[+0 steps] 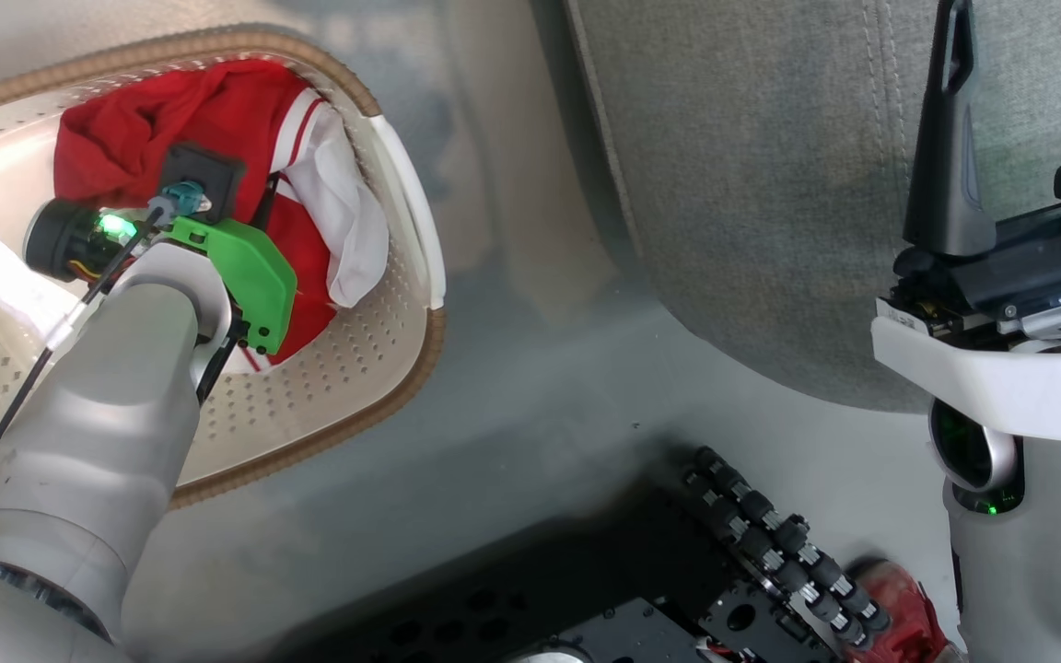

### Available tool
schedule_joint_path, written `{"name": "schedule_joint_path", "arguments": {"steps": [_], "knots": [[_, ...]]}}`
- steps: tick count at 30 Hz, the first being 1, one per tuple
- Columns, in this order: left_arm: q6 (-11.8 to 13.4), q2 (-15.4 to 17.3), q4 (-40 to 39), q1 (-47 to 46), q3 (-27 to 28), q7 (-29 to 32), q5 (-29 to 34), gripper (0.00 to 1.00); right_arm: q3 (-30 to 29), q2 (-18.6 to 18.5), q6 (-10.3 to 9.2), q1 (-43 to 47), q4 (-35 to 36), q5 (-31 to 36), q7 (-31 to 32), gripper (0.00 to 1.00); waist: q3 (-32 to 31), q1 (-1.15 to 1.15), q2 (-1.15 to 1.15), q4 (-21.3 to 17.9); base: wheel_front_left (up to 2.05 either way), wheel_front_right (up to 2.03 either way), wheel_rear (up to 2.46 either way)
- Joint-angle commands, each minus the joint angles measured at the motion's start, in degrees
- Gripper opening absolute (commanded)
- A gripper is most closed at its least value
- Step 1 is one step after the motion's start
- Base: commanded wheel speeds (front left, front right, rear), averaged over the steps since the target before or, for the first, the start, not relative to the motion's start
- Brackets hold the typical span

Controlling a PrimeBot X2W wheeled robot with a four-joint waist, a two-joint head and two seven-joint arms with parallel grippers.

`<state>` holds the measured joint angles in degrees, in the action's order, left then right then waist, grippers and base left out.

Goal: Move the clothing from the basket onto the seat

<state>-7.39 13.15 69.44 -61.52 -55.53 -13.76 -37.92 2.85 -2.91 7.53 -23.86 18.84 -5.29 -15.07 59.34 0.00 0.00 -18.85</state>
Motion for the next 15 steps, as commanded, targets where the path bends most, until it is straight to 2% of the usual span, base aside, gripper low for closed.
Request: {"name": "schedule_joint_path", "arguments": {"steps": [1, 5, 15], "knots": [[-0.1, -0.1, 0.2, -0.1, 0.5, -0.7, -0.4, 0.00, 0.1, 0.0, -0.08, -1.0, 0.0, 0.6, -0.2, 1.00, -1.2, 0.00, 0.00, 1.3, 0.00, 0.00, 0.00], [-0.1, -0.3, -1.0, 1.8, 0.8, -1.5, -0.2, 0.00, 0.3, 0.0, -0.08, -1.0, -0.3, 1.2, -0.2, 1.00, -3.2, 0.00, 0.00, 2.8, 0.00, 0.00, 0.00], [1.2, 1.6, -15.5, 9.9, 7.1, -1.5, 4.9, 0.00, -0.8, 0.0, -0.08, 2.2, -2.4, 3.0, -0.2, 1.00, -13.4, 0.00, 0.00, 6.6, 0.00, 0.00, 0.00]]}}
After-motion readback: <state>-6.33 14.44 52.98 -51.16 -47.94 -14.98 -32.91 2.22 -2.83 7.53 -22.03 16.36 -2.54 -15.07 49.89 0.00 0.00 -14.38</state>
